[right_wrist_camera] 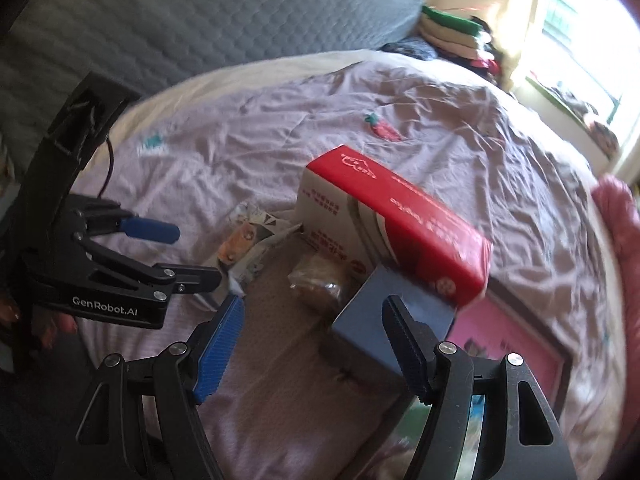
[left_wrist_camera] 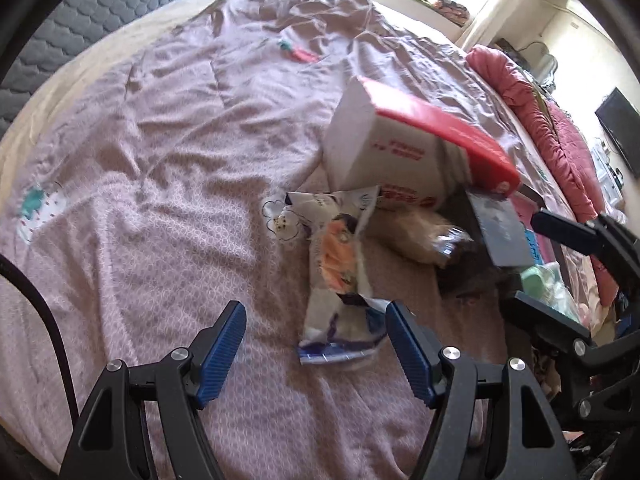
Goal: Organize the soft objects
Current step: 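Grasp the white snack bag with the left gripper while the right gripper grasps the clear plastic bag, then carry the snack bag with the left gripper while the right gripper carries the plastic bag over the tray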
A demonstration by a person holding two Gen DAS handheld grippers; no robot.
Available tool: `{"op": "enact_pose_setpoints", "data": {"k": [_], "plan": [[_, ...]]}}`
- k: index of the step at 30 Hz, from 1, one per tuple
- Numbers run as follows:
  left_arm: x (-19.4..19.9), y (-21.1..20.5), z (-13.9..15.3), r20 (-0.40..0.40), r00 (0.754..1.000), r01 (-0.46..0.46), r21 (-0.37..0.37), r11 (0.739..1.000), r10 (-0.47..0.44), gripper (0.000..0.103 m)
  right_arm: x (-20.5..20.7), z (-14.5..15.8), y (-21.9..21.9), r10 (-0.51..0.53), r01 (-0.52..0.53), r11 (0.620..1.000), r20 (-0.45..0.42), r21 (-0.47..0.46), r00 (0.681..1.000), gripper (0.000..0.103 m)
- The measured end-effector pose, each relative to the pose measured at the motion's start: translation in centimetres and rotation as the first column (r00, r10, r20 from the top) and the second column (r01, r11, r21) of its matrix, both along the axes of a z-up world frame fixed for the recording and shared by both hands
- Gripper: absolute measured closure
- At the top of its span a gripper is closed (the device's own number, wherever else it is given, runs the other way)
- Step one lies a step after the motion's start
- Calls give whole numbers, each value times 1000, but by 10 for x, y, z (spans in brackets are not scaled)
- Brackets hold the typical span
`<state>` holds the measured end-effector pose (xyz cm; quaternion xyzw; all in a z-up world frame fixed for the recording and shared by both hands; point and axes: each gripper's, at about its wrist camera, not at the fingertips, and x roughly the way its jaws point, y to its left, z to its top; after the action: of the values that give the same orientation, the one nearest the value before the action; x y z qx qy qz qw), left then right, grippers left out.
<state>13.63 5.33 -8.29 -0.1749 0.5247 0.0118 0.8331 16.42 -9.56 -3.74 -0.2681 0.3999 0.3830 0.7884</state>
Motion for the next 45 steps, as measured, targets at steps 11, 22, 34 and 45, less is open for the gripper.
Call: {"op": "enact_pose_setpoints", "data": {"k": [11, 22, 34, 45], "plan": [[33, -1, -22, -12, 999, 29, -53, 998, -29, 32, 15, -31, 38, 223, -214, 952, 17, -218, 975, 30], [53, -7, -30, -49, 997, 61, 62, 996, -58, 55, 24, -51, 56, 324, -308, 893, -6, -330, 946, 34], [34, 26, -21, 17, 1000, 3, -57, 998, -2, 72, 24, -94, 78, 346, -272, 823, 60, -498, 936, 61], [4, 24, 23, 109, 994, -20, -11, 1000, 21, 72, 13, -24, 35, -10, 14, 998, -49, 68, 999, 61]]}}
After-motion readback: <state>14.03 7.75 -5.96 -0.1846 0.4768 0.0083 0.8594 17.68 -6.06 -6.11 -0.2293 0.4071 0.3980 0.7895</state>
